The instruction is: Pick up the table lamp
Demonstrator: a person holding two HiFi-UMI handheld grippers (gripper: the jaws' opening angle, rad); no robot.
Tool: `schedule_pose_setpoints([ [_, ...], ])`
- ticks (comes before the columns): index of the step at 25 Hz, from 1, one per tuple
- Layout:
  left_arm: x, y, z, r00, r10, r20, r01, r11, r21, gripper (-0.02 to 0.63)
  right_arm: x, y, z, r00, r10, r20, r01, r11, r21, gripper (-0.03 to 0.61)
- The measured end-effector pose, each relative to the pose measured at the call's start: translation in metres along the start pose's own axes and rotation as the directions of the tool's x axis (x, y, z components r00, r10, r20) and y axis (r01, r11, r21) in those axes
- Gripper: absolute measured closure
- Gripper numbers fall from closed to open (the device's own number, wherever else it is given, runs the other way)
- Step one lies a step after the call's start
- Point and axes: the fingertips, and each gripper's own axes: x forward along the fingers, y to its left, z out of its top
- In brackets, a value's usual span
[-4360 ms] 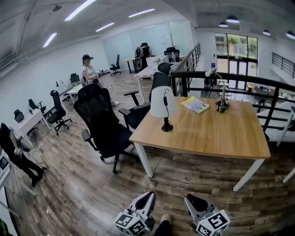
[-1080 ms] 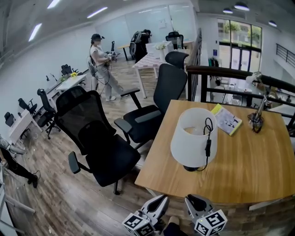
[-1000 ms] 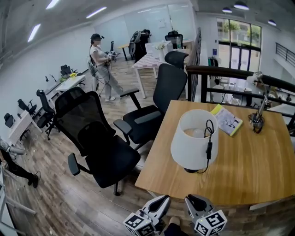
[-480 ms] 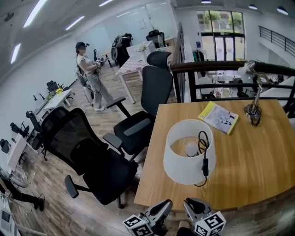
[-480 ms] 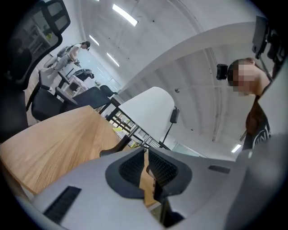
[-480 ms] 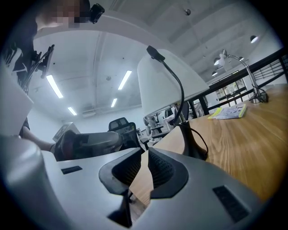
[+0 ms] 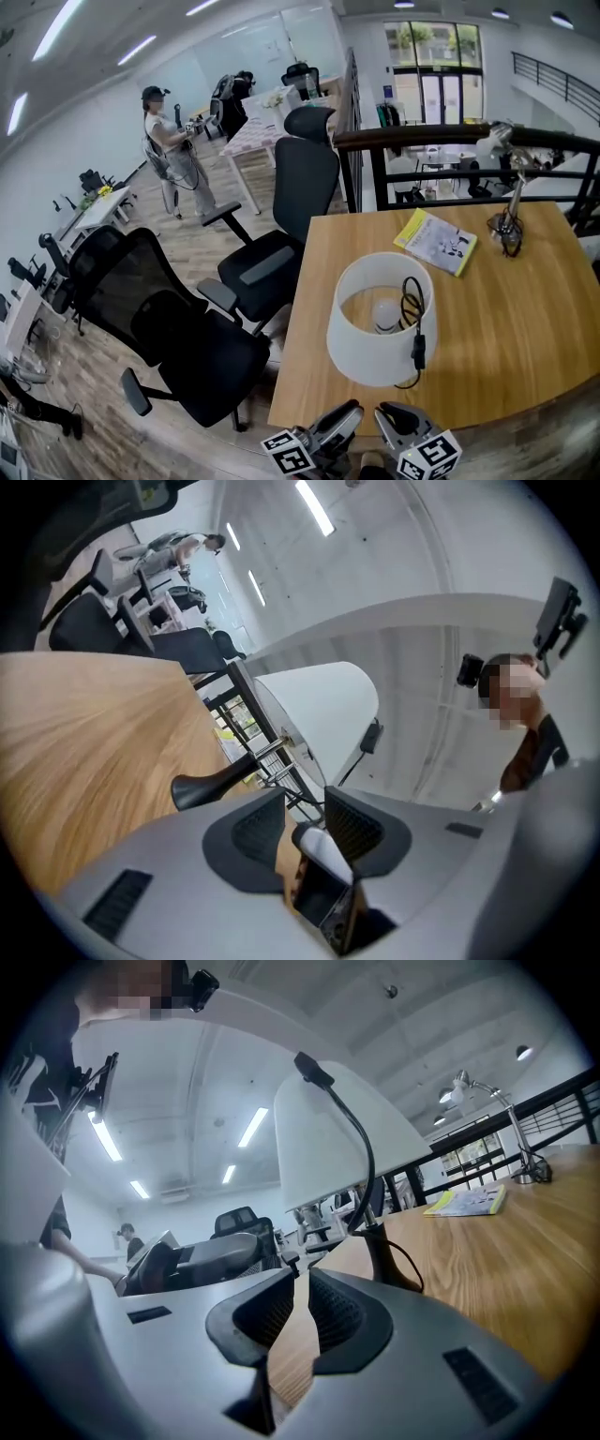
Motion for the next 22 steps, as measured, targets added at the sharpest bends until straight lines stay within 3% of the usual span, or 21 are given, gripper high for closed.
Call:
schedule_pose_setpoints([
  [5, 0.016, 0.001, 0.009, 0.986, -0.162, 0.034, 0.164, 0.984, -0.072, 0.468, -0.005, -0.009, -0.007, 0.998, -0.069, -0.010, 0.069, 0.998, 0.012, 0.515],
  [10, 0.025, -0.005, 0.019, 0.946, -0.323, 0.020, 0.323, 0.940, -0.107, 0.457, -0.011, -0.011, -0.021, 0.987, -0.160, -0.036, 0.161, 0.986, 0.043, 0.515],
  [16, 0.032, 0.001, 0.034, 0.911, -0.411, 0.019, 0.410, 0.903, -0.126, 0.457, -0.009, -0.011, -0.030, 0.971, -0.231, -0.055, 0.234, 0.970, 0.066, 0.515],
  [19, 0.035, -0.002, 0.040, 0.884, -0.466, 0.017, 0.464, 0.875, -0.138, 0.457, -0.008, -0.006, -0.036, 0.964, -0.258, -0.060, 0.262, 0.962, 0.081, 0.515],
  [22, 0.040, -0.013, 0.043, 0.842, -0.539, 0.011, 0.535, 0.833, -0.141, 0.457, -0.008, -0.005, -0.041, 0.957, -0.285, -0.062, 0.290, 0.952, 0.097, 0.515],
])
